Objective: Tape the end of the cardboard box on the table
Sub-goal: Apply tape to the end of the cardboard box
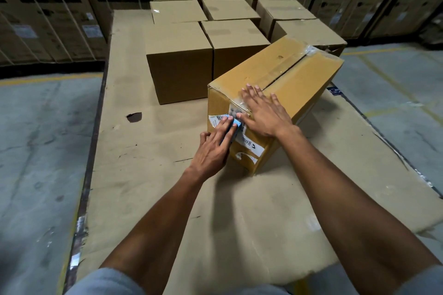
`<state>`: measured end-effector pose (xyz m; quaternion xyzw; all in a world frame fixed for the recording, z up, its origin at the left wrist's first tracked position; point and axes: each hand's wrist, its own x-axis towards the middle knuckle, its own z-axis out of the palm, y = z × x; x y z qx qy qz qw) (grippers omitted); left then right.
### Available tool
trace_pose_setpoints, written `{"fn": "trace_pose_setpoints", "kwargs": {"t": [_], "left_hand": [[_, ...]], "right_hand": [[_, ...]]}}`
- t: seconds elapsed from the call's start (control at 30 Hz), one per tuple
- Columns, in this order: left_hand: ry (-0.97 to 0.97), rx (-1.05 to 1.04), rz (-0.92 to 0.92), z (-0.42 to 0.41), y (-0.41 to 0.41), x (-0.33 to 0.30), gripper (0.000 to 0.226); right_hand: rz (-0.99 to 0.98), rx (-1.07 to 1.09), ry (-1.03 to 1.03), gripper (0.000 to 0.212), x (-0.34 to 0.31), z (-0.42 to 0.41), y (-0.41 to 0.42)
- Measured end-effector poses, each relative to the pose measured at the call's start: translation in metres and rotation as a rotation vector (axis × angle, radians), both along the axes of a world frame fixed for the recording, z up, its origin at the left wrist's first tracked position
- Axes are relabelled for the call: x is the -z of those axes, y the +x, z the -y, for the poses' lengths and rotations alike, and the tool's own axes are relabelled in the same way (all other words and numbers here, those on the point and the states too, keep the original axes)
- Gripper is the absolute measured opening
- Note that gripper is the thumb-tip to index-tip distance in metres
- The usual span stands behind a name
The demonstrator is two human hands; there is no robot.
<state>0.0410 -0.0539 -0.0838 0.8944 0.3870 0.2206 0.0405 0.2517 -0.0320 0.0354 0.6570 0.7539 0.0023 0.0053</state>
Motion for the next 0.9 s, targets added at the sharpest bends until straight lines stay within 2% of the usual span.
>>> {"fn": "trace_pose_setpoints", "kwargs": {"t": [0.43, 0.9], "left_hand": [[0.026, -0.006, -0.133, 0.005, -0.005, -0.013, 0.075], [0.018, 0.011, -0.199, 0.005, -0.013, -0.02, 0.077]], "right_hand": [[0.056, -0.056, -0.031, 0.097, -0.001, 0.003, -0.003], [0.102, 0.07, -0.014, 0.109, -0.001, 0.001, -0.012]]}}
